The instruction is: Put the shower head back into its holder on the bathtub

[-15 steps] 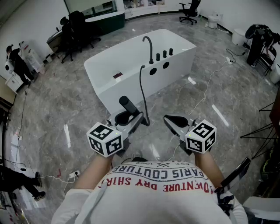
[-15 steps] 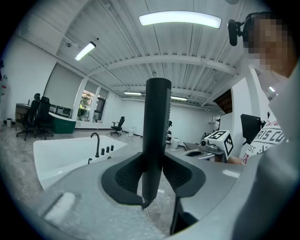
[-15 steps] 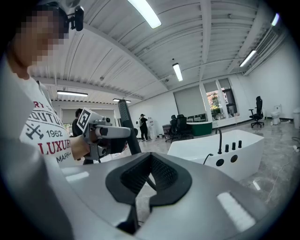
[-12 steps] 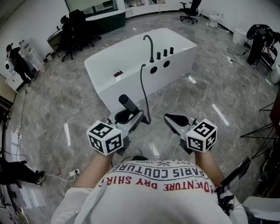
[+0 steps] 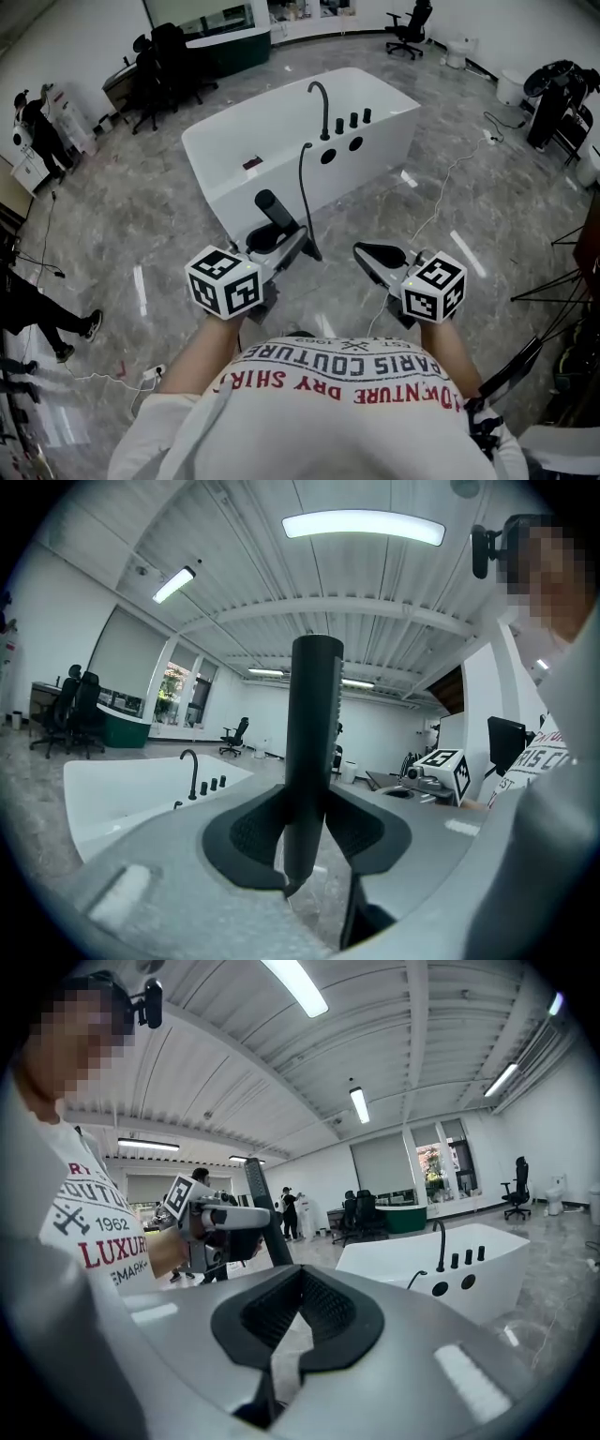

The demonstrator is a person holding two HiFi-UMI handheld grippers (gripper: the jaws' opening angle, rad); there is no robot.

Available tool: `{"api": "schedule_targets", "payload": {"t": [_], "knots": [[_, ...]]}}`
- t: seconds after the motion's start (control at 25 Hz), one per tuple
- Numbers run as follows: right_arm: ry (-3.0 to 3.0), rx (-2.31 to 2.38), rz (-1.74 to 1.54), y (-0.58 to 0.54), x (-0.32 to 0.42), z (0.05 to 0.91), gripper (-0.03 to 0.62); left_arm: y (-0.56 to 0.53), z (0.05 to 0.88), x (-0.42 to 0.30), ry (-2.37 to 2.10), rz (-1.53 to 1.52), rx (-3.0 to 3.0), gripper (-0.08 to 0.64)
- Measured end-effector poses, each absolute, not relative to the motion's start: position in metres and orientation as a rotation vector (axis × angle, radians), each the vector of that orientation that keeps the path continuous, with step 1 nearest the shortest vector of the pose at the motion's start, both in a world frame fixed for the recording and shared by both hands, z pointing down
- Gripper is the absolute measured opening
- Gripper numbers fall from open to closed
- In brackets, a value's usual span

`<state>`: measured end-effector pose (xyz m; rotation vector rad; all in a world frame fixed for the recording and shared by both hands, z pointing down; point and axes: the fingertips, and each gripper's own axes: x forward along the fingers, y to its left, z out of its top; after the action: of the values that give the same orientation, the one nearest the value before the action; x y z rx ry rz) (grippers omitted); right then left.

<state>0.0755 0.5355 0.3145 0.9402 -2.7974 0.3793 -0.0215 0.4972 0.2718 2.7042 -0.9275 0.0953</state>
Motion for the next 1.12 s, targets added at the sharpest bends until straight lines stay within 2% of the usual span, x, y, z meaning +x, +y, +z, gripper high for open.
{"api": "schedule_targets", "payload": {"t": [0.52, 1.12], "knots": [[-2.745, 0.88, 0.47, 0.5, 0.059, 0.346, 0.003, 0.448, 0.276, -0.075, -1.053, 0.041, 2.64, 0.138], [-2.577, 0.88, 0.817, 0.279, 0.034, 0.442, 0.003, 0.209, 0.355, -0.147, -1.08, 0.066, 2.46, 0.138]]}}
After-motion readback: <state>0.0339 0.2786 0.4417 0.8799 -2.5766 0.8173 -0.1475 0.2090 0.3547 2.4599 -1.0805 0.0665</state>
